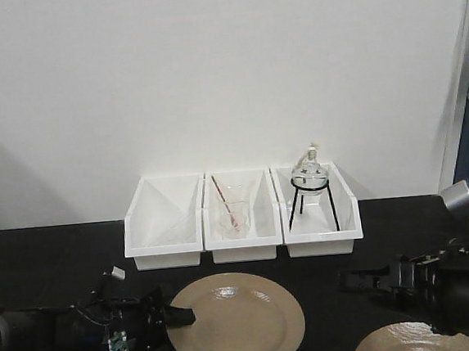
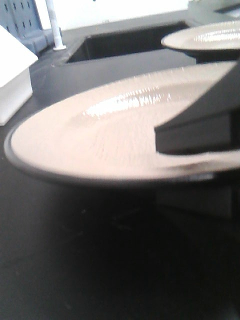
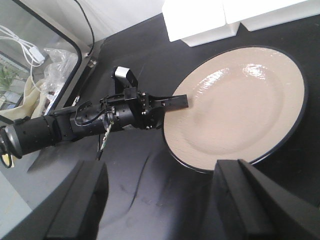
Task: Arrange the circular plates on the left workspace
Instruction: 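Lower the plate in front of the middle bin, open and withdraw left gripper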
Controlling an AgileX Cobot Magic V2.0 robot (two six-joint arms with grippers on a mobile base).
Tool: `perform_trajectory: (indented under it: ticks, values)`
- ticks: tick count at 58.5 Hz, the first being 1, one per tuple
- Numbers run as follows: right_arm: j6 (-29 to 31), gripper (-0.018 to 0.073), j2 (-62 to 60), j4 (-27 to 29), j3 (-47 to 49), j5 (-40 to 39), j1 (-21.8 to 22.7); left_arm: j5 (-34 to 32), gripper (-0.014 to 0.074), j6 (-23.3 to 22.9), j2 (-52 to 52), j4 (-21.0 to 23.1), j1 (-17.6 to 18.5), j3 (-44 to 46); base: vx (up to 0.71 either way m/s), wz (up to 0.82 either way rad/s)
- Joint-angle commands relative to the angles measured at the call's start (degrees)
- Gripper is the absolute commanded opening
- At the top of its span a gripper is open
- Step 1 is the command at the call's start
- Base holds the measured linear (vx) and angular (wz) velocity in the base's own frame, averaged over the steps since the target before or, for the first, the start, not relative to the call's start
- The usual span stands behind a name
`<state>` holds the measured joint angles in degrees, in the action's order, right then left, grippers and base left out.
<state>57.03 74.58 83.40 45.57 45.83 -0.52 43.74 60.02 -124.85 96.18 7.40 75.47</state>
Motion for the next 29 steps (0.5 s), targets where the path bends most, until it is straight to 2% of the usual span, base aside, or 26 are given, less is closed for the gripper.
perform_trajectory:
  ticks: [1,10,29]
  values:
    - [0.7,0.0494,-1.2,3.1,2.0,1.8,0.3,3.4,0.0437,0.4,3.6,1.4,0.2,1.6,0.0,0.0]
    - [0.7,0.0494,-1.2,3.0,2.0,1.8,0.3,6.0,0.0514,0.2,3.6,-1.5,-0.7,1.6,0.0,0.0]
    - [0.6,0.0494,-1.2,3.0,2.0,3.7,0.3,17.2,0.0514,-0.3,3.6,-9.0,-7.6,1.6,0.0,0.0]
